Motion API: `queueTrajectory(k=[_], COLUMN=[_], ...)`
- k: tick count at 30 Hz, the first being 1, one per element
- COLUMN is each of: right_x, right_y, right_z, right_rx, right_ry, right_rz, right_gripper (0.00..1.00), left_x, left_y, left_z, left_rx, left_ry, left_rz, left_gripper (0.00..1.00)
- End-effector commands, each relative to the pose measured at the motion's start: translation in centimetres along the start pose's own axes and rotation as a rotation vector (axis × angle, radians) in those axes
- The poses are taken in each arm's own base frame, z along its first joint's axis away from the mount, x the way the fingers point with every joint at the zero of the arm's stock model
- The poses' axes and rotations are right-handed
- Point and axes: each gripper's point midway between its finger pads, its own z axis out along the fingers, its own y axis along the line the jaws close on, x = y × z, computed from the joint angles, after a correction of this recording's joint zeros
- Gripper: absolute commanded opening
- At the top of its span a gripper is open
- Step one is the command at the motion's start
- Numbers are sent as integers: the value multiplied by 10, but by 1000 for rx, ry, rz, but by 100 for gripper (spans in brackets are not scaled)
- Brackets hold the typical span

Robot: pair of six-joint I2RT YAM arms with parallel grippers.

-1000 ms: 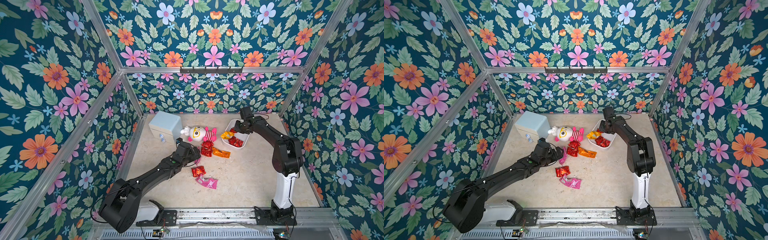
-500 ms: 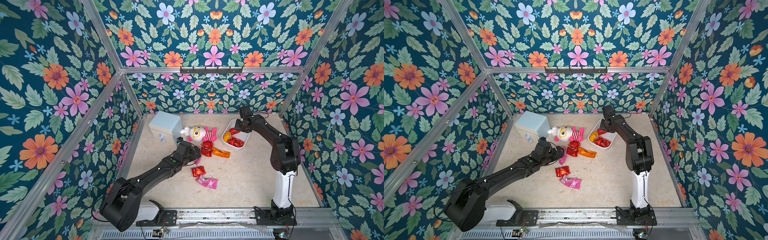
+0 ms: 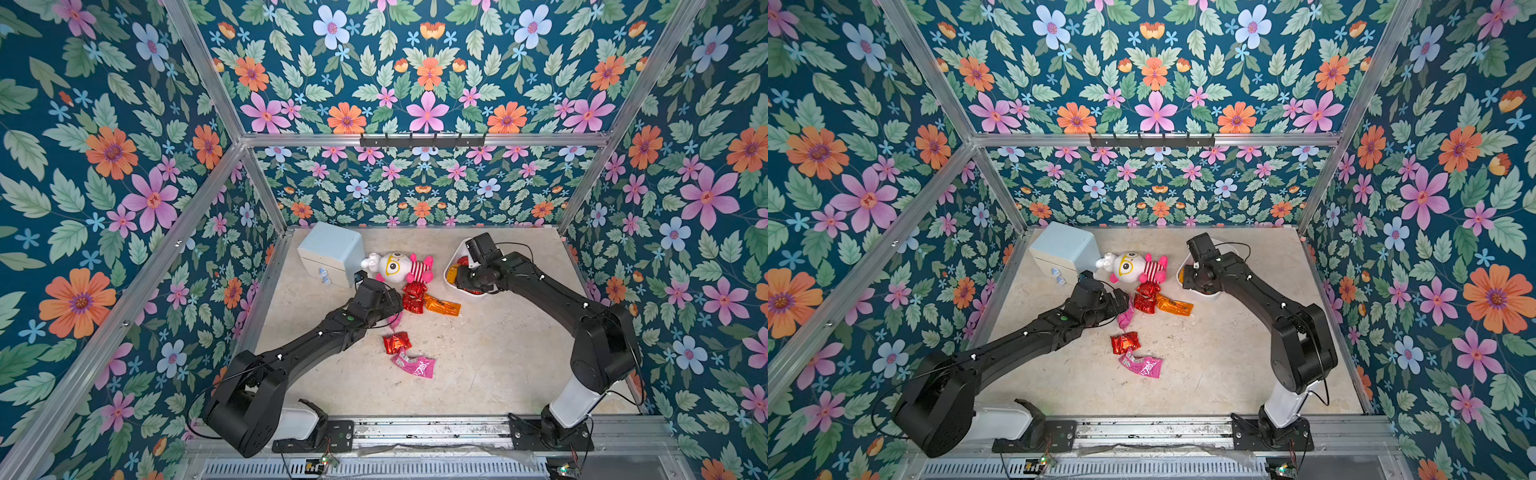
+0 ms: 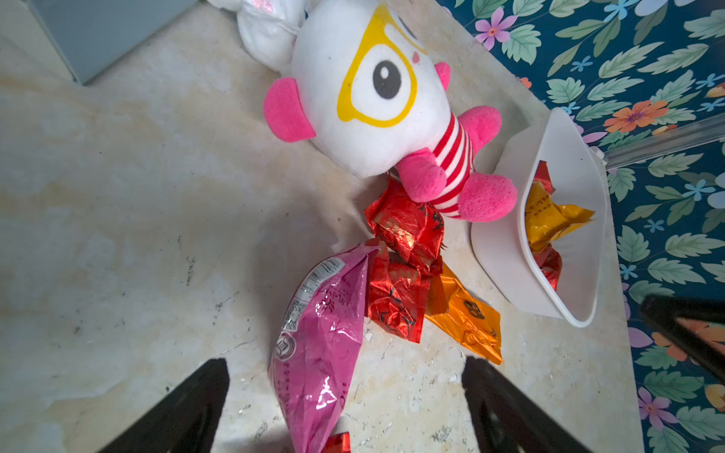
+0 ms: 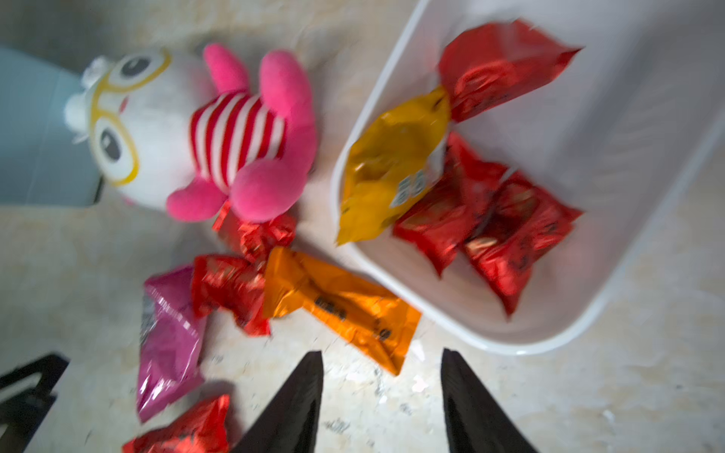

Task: Put the tea bags into the storage box
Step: Place the tea bag in the storage box, then pick up the tea bag from the center of the board.

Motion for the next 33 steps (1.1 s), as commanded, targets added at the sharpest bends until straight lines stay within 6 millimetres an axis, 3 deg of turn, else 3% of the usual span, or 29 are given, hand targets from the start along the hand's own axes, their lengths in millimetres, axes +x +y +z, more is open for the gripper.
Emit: queueTrajectory(k=[1, 7, 15, 26, 29, 33], right_x=[11, 12, 10, 29, 33, 41], right_y=[35, 48, 32, 24, 24, 22], right_z=[4, 29, 62, 92, 96, 101], right_rx=[-92, -78, 41, 55, 49, 47], right_ry=[12, 75, 139, 207, 212, 230], right_rz=[-83, -201, -359, -398, -395, -393], right_gripper=[49, 46, 44, 42, 39, 22], left_x=[-12, -13, -9, -10, -8, -7], left_y=[1, 24, 62, 77, 78, 78], left_z=[-3, -10, -22, -26, -25, -23], left_rx=[-5, -62, -89, -91, -92, -89], left_ry=[-43, -68, -98, -113, -106, -102], left_rz=[-14, -50, -158, -220, -225, -233], left_gripper=[99, 99, 99, 99, 99, 99])
